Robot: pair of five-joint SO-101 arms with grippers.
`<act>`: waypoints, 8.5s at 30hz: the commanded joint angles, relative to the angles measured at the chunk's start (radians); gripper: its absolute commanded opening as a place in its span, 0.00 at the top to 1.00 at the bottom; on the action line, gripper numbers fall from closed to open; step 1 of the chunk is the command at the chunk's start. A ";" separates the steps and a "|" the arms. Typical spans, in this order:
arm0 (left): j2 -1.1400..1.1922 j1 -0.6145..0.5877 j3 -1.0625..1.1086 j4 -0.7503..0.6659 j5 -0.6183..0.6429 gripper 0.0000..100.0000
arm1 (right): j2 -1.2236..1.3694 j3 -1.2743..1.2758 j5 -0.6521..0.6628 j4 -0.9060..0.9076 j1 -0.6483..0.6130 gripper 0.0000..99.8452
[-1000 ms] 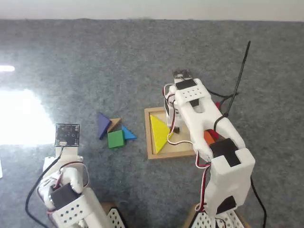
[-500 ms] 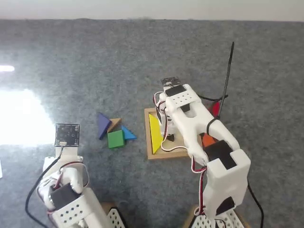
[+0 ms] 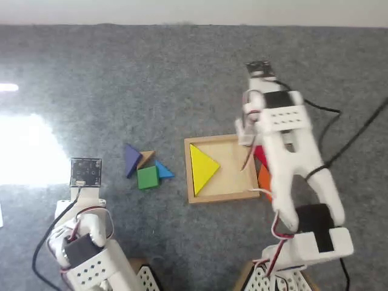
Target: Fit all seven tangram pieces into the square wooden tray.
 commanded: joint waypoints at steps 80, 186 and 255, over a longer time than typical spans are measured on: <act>0.002 0.008 -0.007 0.008 0.009 0.99 | 0.513 -0.186 -0.207 -0.093 -0.064 0.67; 0.002 0.008 -0.007 0.008 0.009 0.99 | 0.602 -0.308 -0.301 0.002 0.027 0.77; 0.002 0.008 -0.007 0.008 0.009 0.99 | 0.619 -0.339 -0.173 -0.019 -0.027 0.76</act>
